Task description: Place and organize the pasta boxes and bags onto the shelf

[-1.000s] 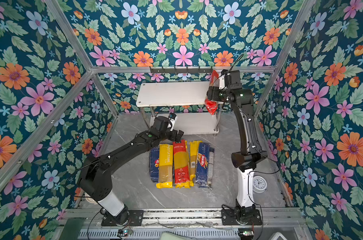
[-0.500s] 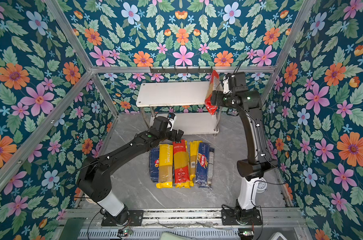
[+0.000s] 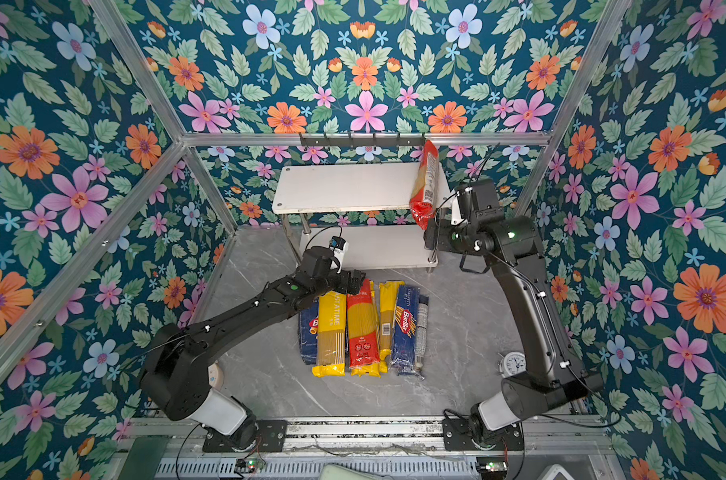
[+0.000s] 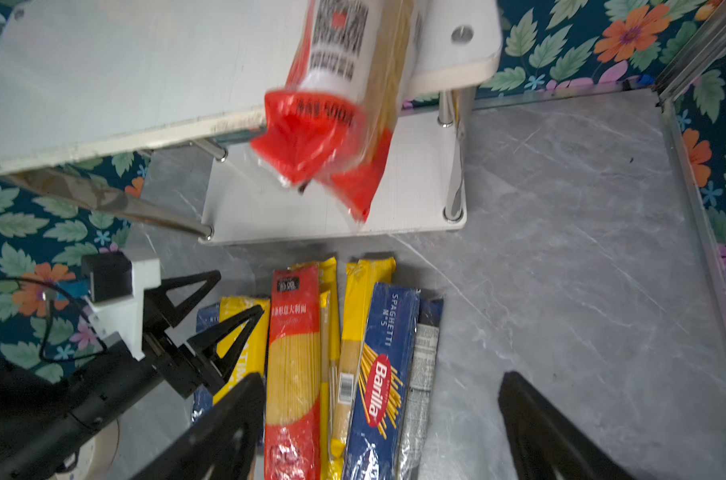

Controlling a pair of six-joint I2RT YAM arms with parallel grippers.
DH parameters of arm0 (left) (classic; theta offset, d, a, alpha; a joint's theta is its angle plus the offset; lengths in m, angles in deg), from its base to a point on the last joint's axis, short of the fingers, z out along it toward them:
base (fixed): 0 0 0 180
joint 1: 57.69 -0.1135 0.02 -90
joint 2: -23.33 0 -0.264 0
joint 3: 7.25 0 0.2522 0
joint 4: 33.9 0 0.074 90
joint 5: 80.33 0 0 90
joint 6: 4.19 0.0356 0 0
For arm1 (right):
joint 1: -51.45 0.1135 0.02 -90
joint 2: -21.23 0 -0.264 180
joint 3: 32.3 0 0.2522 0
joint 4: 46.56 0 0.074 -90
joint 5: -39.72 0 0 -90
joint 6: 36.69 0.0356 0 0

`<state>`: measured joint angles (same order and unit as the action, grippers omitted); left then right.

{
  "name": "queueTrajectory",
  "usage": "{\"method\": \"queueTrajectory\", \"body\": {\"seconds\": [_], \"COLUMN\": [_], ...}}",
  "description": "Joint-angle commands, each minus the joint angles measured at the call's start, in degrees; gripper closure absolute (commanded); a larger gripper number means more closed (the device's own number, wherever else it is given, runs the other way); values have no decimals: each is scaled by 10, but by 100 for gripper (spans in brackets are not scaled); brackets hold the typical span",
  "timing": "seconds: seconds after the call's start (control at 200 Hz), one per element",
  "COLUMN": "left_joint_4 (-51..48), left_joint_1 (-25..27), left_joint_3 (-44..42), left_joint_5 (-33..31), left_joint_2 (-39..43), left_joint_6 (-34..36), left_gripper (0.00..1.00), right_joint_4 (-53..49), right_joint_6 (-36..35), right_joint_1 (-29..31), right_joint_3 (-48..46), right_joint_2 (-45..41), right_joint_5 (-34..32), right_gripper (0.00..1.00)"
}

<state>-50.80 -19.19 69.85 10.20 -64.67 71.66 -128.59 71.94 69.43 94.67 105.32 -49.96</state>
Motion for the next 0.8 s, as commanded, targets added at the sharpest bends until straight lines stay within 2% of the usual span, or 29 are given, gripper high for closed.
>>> {"method": "queueTrajectory", "body": {"seconds": [0.0,0.11,0.235,0.57,0.685,0.795], "left_joint_4": [-1,-28,-68,-216,-281,-327], "left_joint_1": [14,38,71,191,216,230], "left_joint_3": [-21,-55,-96,-192,-200,-188], "left_joint_5": [-34,-71,-126,-255,-280,-290], "left_joint_2": [29,78,143,300,334,351], "left_joint_6": [-24,-44,-88,-270,-317,-328], "left_gripper": [0,1,1,1,1,1], "right_joint_4": [0,10,26,118,151,168], "right_joint_6": [30,57,89,208,234,252], "right_joint_1": [19,44,98,205,217,236], "right_joint_3": [-60,-131,-210,-472,-547,-577], "right_joint_2": [-37,-83,-125,-209,-229,-239], "right_joint_5": [-9,4,-3,3,12,8], "right_gripper": [11,11,11,9,9,9]}}
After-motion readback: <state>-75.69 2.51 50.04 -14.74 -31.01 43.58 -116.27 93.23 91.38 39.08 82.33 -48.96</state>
